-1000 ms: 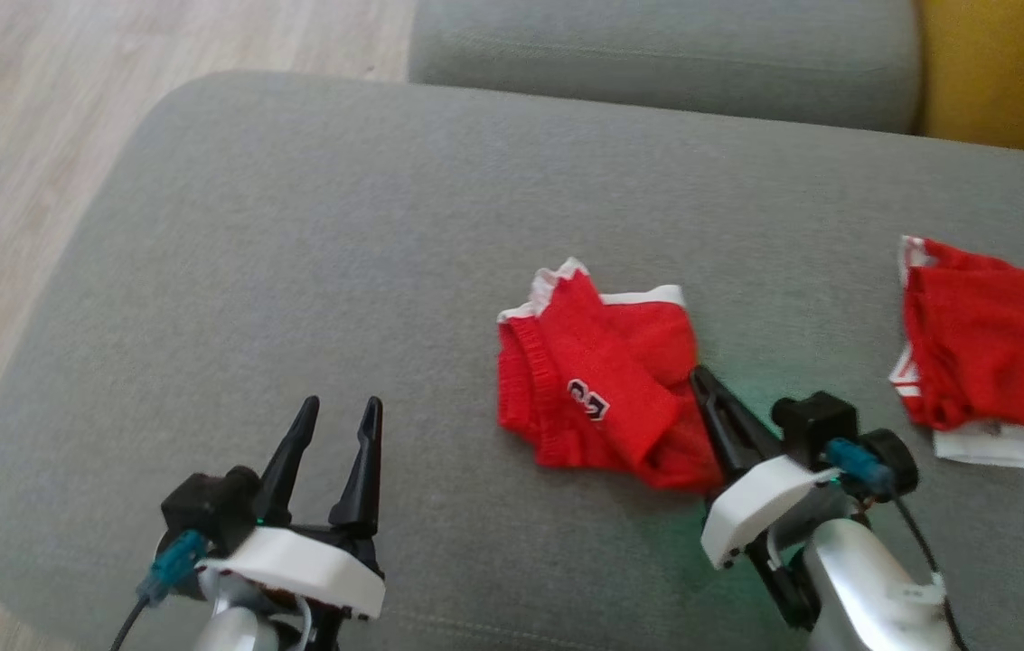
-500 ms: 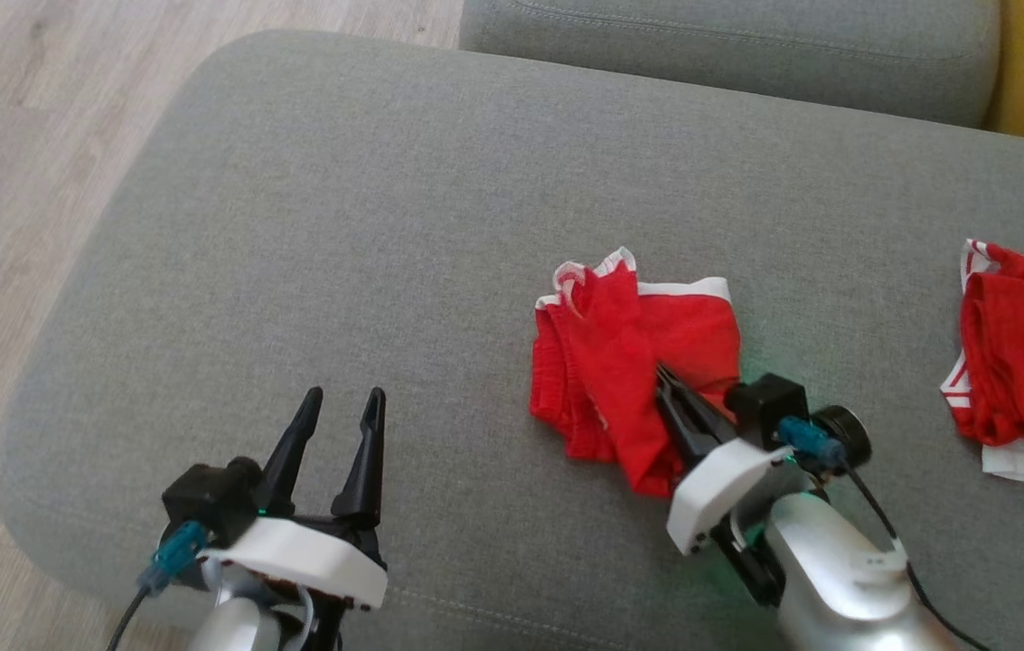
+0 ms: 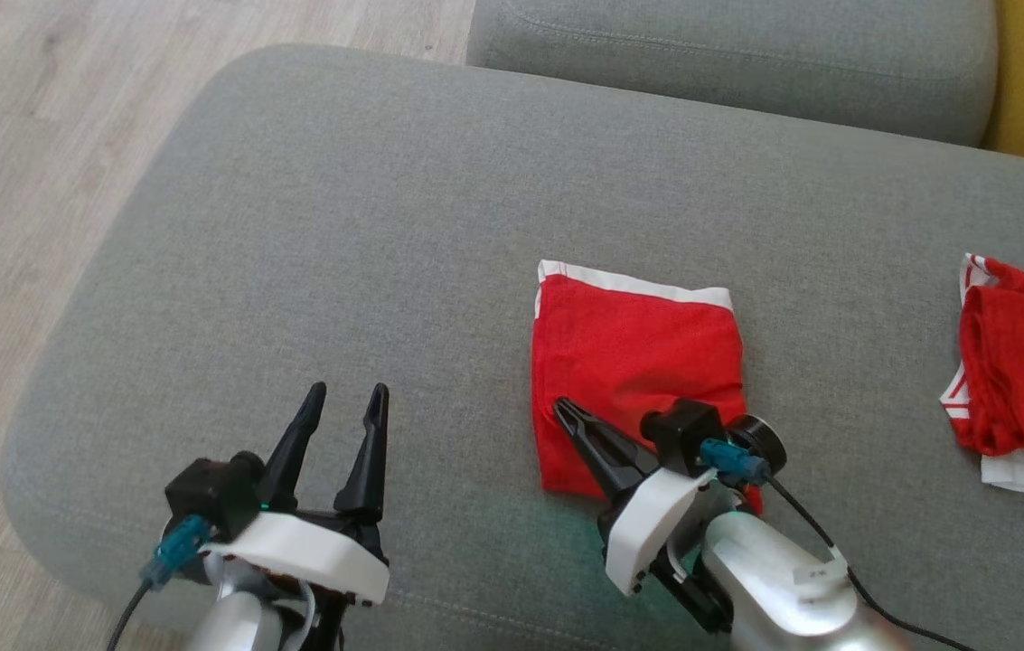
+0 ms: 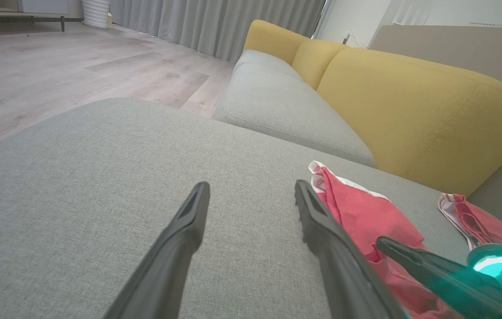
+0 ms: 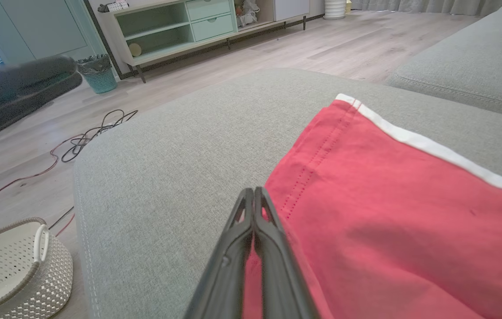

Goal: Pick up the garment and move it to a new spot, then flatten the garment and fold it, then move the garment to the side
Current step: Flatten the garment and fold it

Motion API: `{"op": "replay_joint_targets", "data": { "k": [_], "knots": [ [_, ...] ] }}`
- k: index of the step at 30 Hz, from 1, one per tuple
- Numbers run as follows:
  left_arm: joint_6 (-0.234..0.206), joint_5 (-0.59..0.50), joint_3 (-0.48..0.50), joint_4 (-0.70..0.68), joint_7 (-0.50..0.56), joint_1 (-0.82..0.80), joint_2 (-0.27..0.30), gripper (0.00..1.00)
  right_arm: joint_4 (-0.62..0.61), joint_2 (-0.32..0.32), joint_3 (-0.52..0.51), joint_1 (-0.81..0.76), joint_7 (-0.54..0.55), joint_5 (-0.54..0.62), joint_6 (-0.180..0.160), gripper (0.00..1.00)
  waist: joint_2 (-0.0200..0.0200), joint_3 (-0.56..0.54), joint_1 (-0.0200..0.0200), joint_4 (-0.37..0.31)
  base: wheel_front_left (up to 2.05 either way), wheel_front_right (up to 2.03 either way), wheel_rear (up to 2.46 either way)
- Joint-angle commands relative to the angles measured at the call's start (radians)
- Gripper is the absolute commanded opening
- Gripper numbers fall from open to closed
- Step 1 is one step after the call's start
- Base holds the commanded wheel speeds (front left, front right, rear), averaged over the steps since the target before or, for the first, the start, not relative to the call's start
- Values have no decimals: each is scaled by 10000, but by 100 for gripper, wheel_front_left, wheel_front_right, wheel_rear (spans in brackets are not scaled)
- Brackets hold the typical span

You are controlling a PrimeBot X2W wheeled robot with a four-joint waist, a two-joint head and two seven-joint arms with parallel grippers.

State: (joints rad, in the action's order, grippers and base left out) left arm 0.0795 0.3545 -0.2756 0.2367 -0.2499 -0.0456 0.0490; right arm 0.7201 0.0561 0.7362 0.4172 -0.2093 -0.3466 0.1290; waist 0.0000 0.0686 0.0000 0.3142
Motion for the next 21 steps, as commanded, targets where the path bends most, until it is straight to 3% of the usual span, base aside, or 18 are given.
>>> {"op": "replay_joint_targets", "data": {
  "k": [1, 8, 14, 21],
  "knots": [
    [13, -1, 309, -259, -118, -338, 12, 100, -244, -59, 157, 332, -43, -174, 17, 0, 0, -30, 0, 14, 0, 0, 0],
    [-29, -72, 456, -265, -118, -161, 12, 100, -54, -59, -229, 583, -238, -325, 17, 0, 0, -296, 0, -210, 0, 0, 0],
    [-56, -105, 613, -434, -118, -63, 12, 100, 315, -59, -1740, 688, -413, 575, 17, 0, 0, -559, 0, -706, 0, 0, 0],
    [-106, -77, 763, -643, -118, -1, 12, 100, -159, -59, -3389, 108, -495, 1635, 17, 0, 0, -758, 0, -1273, 0, 0, 0]
  ]
}}
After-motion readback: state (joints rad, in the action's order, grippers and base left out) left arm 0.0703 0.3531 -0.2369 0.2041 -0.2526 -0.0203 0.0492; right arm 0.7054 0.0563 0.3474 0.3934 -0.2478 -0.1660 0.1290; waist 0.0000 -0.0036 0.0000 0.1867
